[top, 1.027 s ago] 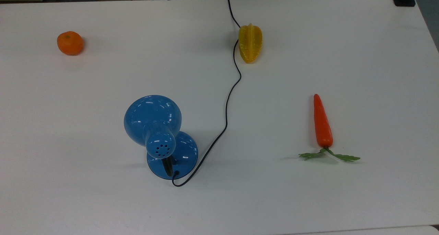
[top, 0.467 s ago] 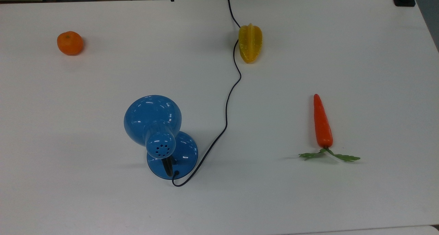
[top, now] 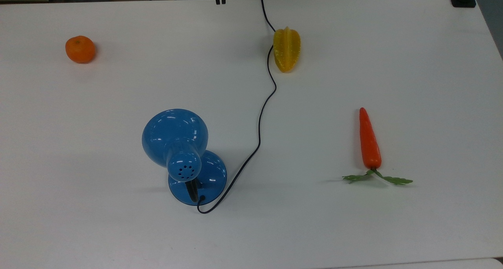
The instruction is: Turn on desk lamp
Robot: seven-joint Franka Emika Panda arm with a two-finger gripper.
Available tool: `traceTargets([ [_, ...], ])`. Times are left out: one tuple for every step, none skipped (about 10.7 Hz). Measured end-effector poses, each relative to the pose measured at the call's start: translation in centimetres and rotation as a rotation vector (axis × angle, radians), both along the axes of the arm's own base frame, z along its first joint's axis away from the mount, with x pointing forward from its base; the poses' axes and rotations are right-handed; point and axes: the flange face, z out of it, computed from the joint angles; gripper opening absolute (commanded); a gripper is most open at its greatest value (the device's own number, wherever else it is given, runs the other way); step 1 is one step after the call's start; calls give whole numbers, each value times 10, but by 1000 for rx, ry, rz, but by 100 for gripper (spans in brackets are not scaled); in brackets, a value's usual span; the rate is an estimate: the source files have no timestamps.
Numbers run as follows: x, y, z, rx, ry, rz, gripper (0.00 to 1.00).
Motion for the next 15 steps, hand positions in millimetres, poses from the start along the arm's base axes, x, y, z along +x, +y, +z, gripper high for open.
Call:
traceTargets([
  [0, 0, 0, 0, -4, 0, 2],
  [1, 0, 1, 2, -14, -1, 2],
  [2, 0, 2, 4, -22, -1, 2],
  [2, 0, 2, 5, -24, -1, 2],
  [2, 0, 2, 5, -24, -1, 0],
  [2, 0, 2, 5, -24, -1, 0],
  [2, 1, 2, 6, -24, 1, 0],
  [3, 2, 1, 6, -22, 3, 0],
  [4, 3, -2, 5, -17, 11, 0],
  [5, 3, -6, 1, -9, 38, 0],
  [7, 3, -12, -3, 0, 69, 0],
  [9, 1, -20, -8, 12, 108, 0],
  [14, -2, -28, -11, 11, 134, 0],
  [20, -7, -35, -12, -7, 137, 0],
  [29, -13, -47, -13, -33, 128, 0],
])
